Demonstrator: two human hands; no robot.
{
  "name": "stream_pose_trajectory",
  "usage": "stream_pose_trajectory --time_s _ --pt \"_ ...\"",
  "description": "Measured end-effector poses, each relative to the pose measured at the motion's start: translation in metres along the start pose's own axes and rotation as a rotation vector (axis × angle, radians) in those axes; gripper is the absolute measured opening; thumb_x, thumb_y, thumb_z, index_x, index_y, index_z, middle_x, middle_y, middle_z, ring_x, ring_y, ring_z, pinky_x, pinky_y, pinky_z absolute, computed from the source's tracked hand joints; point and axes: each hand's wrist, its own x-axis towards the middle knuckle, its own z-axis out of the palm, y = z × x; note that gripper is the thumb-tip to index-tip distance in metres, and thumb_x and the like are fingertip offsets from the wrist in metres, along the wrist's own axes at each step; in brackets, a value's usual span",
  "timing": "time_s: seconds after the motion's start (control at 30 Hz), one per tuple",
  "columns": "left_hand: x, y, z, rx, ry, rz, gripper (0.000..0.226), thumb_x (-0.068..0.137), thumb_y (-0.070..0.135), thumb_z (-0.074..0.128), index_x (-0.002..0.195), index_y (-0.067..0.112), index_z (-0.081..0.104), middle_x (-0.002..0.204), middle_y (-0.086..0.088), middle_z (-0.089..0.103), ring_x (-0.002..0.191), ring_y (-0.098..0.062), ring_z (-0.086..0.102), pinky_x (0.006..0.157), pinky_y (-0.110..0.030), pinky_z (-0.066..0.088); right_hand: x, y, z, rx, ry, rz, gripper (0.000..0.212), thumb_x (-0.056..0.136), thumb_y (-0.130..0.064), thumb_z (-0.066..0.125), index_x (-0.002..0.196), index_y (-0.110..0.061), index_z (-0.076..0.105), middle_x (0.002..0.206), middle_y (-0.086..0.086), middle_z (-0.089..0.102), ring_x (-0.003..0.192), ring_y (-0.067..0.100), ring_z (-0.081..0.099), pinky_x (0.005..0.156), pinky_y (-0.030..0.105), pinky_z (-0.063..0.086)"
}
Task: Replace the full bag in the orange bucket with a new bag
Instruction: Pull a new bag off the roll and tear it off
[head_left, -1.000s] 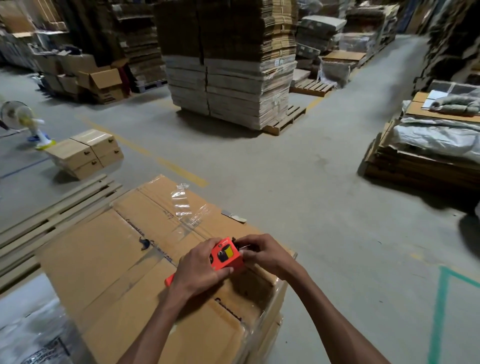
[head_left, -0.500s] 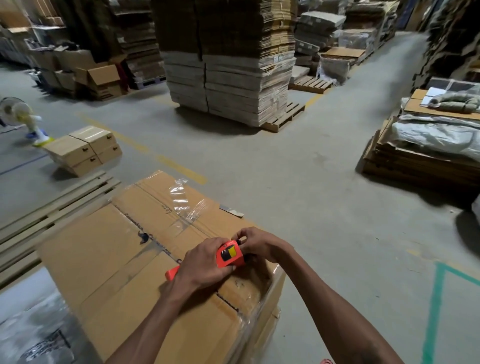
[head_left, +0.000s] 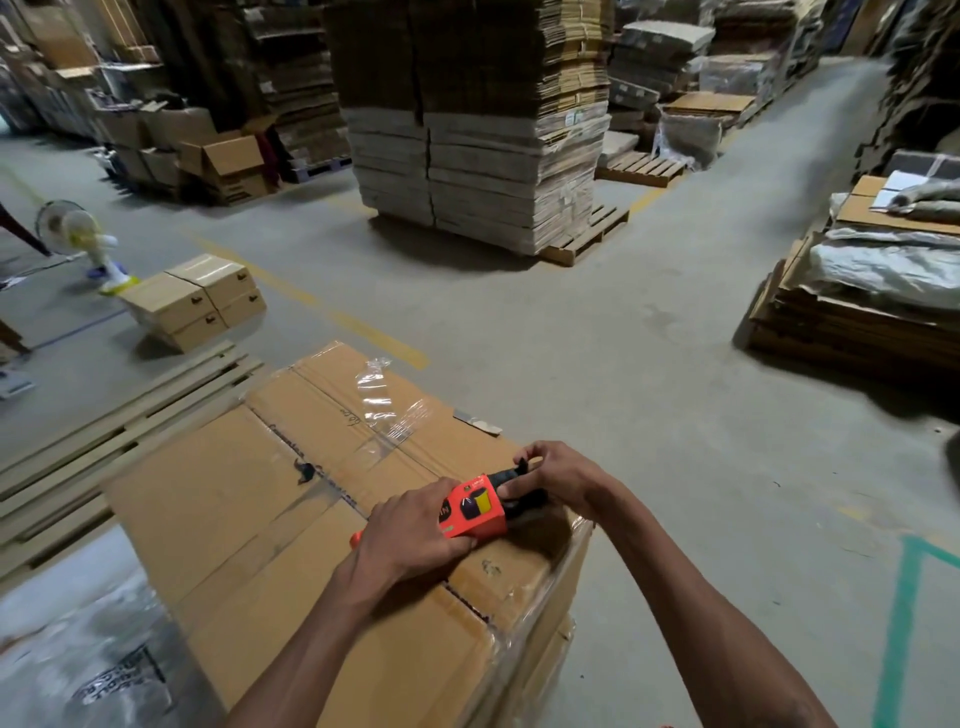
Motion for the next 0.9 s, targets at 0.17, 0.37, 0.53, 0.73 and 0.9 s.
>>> stream_pose_trajectory --time_s 0.17,0.37,0.53,0.73,0.9 --pt "0.008 -0.001 0.000 0.011 -0.002 -0.031 0.060 0.074 0.063 0.062 0.125 0.036 0.045 0.101 0.012 0.064 0.086 -0.013 0.061 0.076 -0.029 0.050 -0.010 -0.001 -0.042 0.048 0.096 -0.009 0.048 0.056 -0.005 0.090 0.092 -0.012 0.060 0.097 0.012 0.066 0.092 0.029 0.066 0.085 0.048 0.055" --pt "0.029 -0.021 -0.015 0.068 0.009 -0.128 0.057 0.075 0.059 0.061 0.124 0.034 0.048 0.102 0.009 0.065 0.089 -0.017 0.063 0.077 -0.032 0.052 -0.023 0.003 -0.069 0.210 0.247 -0.066 0.036 0.063 0.002 0.086 0.082 -0.009 0.058 0.082 0.012 0.066 0.077 0.027 0.068 0.066 0.034 0.055" --pt "0.042 -0.021 -0.017 0.080 0.001 -0.146 0.073 0.080 0.067 0.058 0.138 0.027 0.039 0.137 0.000 0.054 0.121 -0.023 0.054 0.100 -0.041 0.045 -0.036 -0.001 -0.083 0.308 0.290 -0.105 0.031 0.067 0.000 0.084 0.083 -0.007 0.059 0.078 0.012 0.065 0.071 0.025 0.066 0.065 0.032 0.052" --pt "0.039 0.041 -0.057 -0.379 0.377 0.165 0.064 0.083 0.057 0.056 0.134 0.019 0.053 0.134 0.005 0.052 0.124 -0.010 0.047 0.103 -0.028 0.041 -0.046 -0.025 -0.080 0.141 0.159 -0.126 0.029 0.065 -0.005 0.085 0.083 -0.011 0.062 0.079 0.007 0.065 0.071 0.021 0.062 0.057 0.029 0.043" --pt "0.040 0.075 -0.079 -0.444 -0.149 0.098 0.046 0.076 0.047 0.077 0.115 0.025 0.063 0.103 0.008 0.067 0.092 -0.009 0.065 0.082 -0.024 0.056 -0.051 -0.058 -0.067 0.014 0.042 -0.155 0.040 0.056 -0.010 0.087 0.088 -0.016 0.065 0.089 0.007 0.066 0.080 0.023 0.059 0.056 0.028 0.040"
